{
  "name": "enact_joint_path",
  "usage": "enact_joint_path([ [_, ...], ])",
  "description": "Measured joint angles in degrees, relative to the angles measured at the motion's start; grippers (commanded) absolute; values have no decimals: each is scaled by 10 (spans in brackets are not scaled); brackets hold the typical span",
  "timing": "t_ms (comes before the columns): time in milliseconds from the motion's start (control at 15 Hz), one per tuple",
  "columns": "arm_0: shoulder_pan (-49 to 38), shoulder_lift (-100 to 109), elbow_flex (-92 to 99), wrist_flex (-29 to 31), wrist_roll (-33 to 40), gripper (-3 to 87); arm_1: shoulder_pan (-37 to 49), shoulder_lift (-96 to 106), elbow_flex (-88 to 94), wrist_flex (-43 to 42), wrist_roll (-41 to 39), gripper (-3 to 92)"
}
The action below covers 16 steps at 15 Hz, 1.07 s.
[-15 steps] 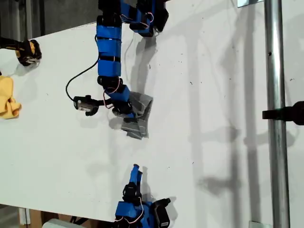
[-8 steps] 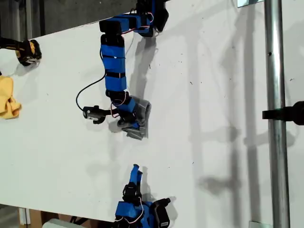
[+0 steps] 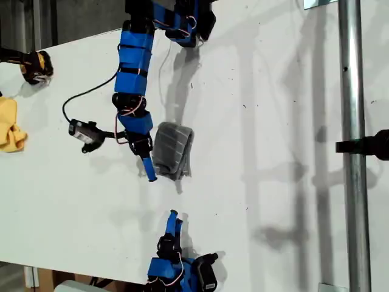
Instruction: Grasp corners of a towel and fold twice.
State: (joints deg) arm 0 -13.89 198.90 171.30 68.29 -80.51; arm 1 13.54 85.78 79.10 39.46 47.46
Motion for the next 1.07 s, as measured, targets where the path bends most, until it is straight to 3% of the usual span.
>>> enact_joint_path([
  [133,0,0,0,-2,-5,270,15,149,93,49,-2,128],
  [200,0,0,3,-8,-5,225,18,220,153,92,8,39],
  [333,0,0,12,-25,11,117,22,378,304,157,40,1],
  [600,0,0,54,-55,56,1,13,748,660,264,138,-2],
  [800,16,1,67,-59,102,15,-13,927,813,338,230,6],
  [933,15,1,72,-42,80,15,-15,996,878,391,330,111],
  [1067,-14,-1,72,3,-7,15,-20,1021,880,411,381,153],
])
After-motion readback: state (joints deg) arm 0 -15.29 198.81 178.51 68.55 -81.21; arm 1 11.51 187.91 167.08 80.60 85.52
